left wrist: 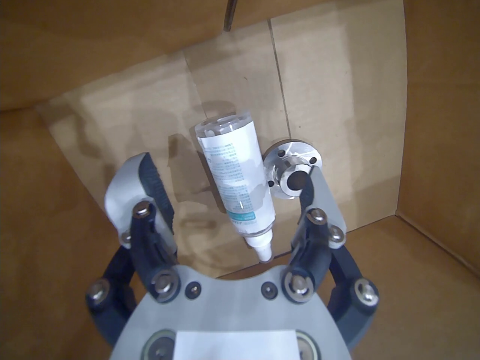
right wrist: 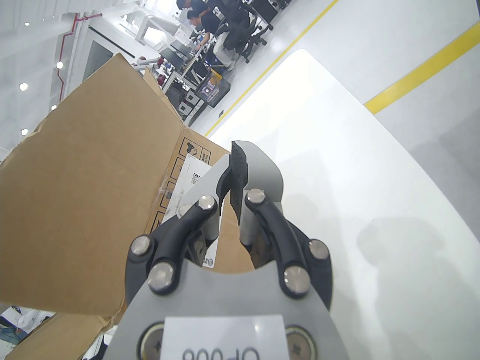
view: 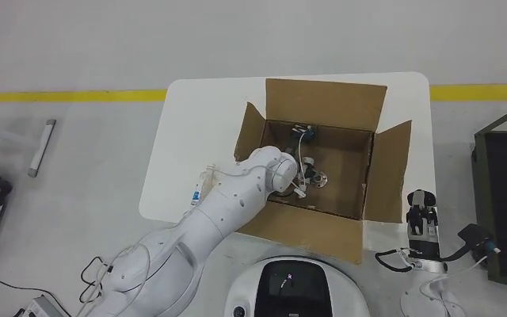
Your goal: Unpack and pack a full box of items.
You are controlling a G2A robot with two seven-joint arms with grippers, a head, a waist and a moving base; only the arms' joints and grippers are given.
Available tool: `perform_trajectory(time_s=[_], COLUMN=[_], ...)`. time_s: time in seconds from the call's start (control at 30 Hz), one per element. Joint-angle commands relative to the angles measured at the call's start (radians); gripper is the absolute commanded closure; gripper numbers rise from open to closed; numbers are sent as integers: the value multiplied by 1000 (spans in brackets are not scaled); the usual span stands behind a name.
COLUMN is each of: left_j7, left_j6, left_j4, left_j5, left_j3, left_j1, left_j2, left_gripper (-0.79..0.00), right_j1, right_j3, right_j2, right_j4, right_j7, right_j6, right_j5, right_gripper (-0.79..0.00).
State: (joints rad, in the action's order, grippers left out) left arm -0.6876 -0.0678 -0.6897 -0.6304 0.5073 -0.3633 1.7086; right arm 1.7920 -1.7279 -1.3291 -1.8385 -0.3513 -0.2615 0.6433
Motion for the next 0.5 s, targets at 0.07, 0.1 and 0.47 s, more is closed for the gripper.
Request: perform_trajectory(time_s=[0.07, 0.1, 0.47], left_j7=[4, 4, -4], left_j6=[3, 4, 25], left_j4=[19, 22, 56], left_j5=[-8, -10, -26], left_j3=[4, 5, 19], left_j1=[-1, 0, 4], left_j2=[9, 11, 34], left_gripper=[-394, -388, -413], right_j1=[0, 0, 0], right_j3=[0, 0, 0], right_j2=[0, 0, 0], right_j4=[0, 0, 0], right_j7=[0, 0, 0], right_j6=[0, 0, 0], right_j5=[0, 0, 0], right_gripper=[0, 0, 0])
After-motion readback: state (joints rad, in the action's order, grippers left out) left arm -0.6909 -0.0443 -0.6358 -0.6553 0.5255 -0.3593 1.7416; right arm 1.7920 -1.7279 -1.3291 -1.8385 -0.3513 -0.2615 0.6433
